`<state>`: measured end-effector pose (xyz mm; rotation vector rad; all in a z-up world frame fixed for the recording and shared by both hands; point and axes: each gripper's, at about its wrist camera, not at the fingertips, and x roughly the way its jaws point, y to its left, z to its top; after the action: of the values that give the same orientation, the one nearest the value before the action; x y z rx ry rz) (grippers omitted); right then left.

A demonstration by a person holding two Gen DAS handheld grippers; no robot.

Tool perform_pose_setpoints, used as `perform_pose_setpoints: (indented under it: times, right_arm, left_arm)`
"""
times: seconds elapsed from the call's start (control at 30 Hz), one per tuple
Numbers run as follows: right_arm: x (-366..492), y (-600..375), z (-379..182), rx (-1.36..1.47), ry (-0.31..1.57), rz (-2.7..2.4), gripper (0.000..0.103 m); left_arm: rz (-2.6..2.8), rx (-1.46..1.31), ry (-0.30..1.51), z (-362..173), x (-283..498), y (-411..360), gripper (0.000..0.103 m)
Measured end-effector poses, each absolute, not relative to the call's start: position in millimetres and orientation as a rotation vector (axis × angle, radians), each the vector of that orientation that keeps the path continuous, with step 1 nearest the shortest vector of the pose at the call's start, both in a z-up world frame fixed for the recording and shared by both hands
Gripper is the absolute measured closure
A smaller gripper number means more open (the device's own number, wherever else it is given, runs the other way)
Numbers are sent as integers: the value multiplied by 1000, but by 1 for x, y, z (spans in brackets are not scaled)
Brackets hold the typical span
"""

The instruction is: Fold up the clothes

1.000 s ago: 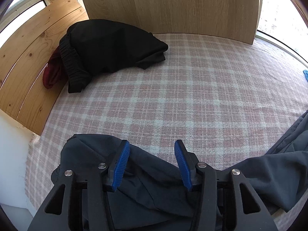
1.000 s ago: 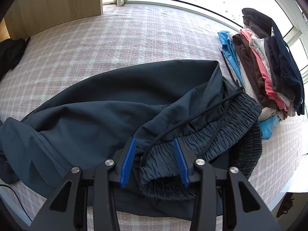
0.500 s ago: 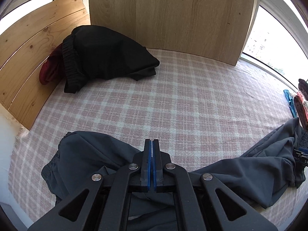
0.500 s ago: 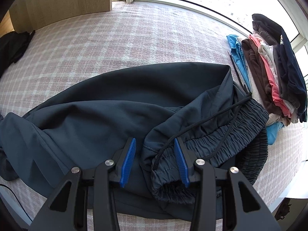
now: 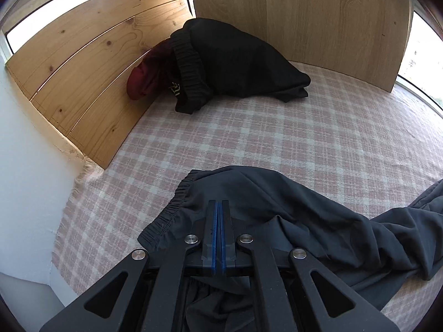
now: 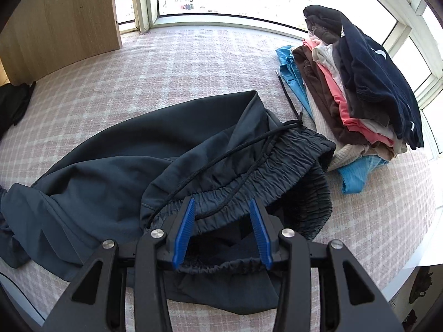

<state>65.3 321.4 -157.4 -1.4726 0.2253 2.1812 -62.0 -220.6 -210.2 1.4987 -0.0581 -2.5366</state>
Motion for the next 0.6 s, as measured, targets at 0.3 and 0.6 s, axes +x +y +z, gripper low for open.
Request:
perform_pose_setpoints:
  times: [0.3, 0.6]
  right_arm:
    - [164, 379, -136, -1305, 571, 2203, 47]
    - [71, 281, -178, -1572, 217, 2486, 46]
  left_arm:
    - [-2632, 1567, -85, -218, -62, -178, 61]
    - [-2774, 1642, -231, -195, -63, -92, 61]
